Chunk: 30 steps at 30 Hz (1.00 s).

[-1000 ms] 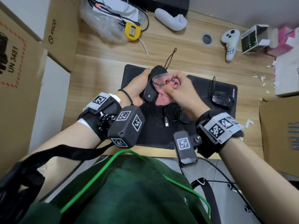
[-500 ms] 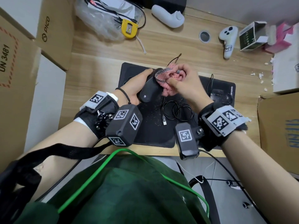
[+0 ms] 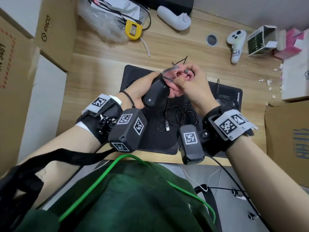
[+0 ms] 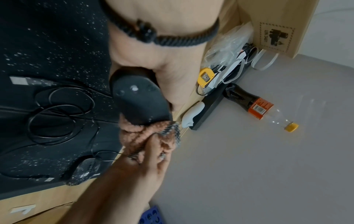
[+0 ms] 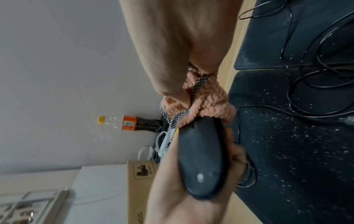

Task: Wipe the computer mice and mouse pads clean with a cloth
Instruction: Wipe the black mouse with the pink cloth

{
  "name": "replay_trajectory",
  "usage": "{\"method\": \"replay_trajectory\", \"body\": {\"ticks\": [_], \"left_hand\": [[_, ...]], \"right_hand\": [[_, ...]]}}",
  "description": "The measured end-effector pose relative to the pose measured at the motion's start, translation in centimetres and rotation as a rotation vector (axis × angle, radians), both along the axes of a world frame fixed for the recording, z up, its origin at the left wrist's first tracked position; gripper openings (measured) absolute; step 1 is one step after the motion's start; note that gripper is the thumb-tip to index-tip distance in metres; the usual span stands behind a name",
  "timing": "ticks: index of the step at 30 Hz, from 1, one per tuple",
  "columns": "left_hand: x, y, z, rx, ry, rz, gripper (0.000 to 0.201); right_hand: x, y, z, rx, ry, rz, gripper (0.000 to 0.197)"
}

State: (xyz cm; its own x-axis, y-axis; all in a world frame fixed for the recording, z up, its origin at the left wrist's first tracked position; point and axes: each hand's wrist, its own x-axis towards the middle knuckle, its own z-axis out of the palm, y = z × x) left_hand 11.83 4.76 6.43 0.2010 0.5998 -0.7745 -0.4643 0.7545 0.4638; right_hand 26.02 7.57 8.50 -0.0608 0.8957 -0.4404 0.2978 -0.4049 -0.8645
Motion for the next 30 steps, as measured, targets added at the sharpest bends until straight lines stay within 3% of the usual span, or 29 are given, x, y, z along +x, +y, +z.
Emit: {"method": "replay_trajectory", "body": {"ticks": [6, 12, 15, 22, 30], "left_hand": [[-0.6, 0.2, 0.0, -0.004, -0.029, 0.087, 0.035], [0.5, -0.4, -0.5, -0.002, -0.049, 0.076, 0.032], [-0.4, 0.0, -0.7, -0.022, -0.028, 0.057, 0.032], [-1.9, 0.7, -1.4, -0.046, -0.038, 0.118, 0.033], [-2.2, 1.8, -1.1, -0.013, 0.034, 0.033, 0.027]], "right_hand": [[-0.3, -1.3, -0.8, -0.097, 0.010, 0.135, 0.023], [-0.4, 1.2, 0.1, -0.039, 0.028, 0.019, 0.032], [-1.2, 0.2, -0.8, -0.013, -0.055, 0.039, 0.030], [-2.3, 0.0, -1.3, -0.085, -0.050, 0.125, 0.025], [-2.5, 0.8, -0.9, -0.077, -0.006, 0.048, 0.028]]}}
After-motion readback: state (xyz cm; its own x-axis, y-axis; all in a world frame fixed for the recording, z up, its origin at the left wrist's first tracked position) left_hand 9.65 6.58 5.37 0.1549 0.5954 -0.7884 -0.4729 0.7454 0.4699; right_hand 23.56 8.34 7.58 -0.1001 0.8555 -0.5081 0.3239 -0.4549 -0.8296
